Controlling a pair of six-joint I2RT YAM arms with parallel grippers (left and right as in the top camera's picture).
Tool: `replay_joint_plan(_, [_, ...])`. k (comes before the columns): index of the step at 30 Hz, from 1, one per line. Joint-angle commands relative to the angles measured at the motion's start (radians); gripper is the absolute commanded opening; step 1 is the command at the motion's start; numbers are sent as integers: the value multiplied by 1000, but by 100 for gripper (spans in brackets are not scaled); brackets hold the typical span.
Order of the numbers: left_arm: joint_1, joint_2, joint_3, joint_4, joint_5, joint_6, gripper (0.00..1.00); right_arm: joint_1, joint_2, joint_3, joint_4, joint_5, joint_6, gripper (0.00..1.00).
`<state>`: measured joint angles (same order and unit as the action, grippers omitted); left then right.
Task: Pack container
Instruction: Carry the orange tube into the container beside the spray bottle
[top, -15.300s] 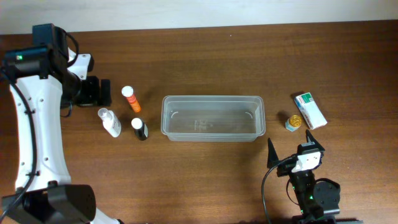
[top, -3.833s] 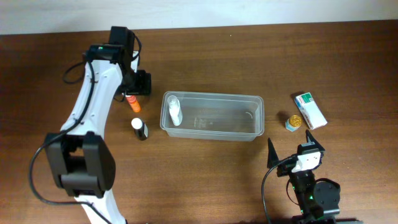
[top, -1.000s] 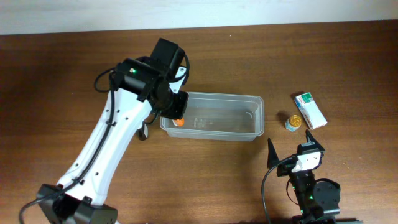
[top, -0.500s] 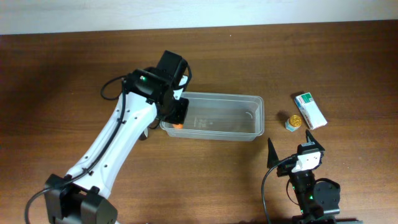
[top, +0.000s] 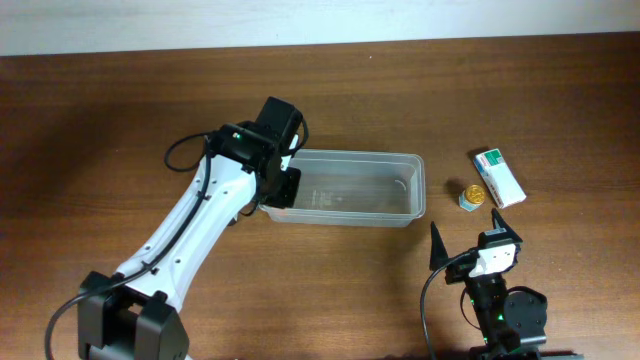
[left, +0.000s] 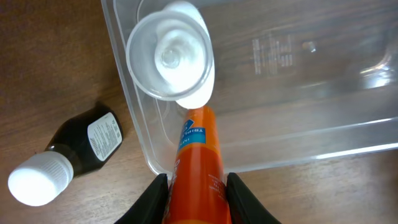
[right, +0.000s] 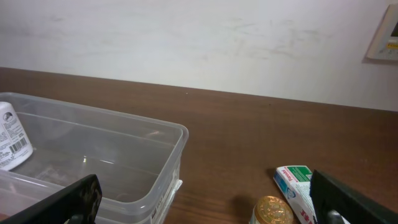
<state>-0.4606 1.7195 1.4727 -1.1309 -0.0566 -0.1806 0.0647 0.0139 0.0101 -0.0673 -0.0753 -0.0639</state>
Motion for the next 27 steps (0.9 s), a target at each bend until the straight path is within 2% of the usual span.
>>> replay_joint_plan(1, [-2, -6, -16, 6, -11, -13, 25, -8, -8, -5, -5, 5, -3, 98])
replay_joint_plan(15, [-2, 1, -23, 32, -10, -17, 25, -8, -8, -5, -5, 5, -3, 98])
replay_joint_plan(27, [-2, 1, -127, 120, 16, -35, 25, -8, -8, -5, -5, 5, -3, 98])
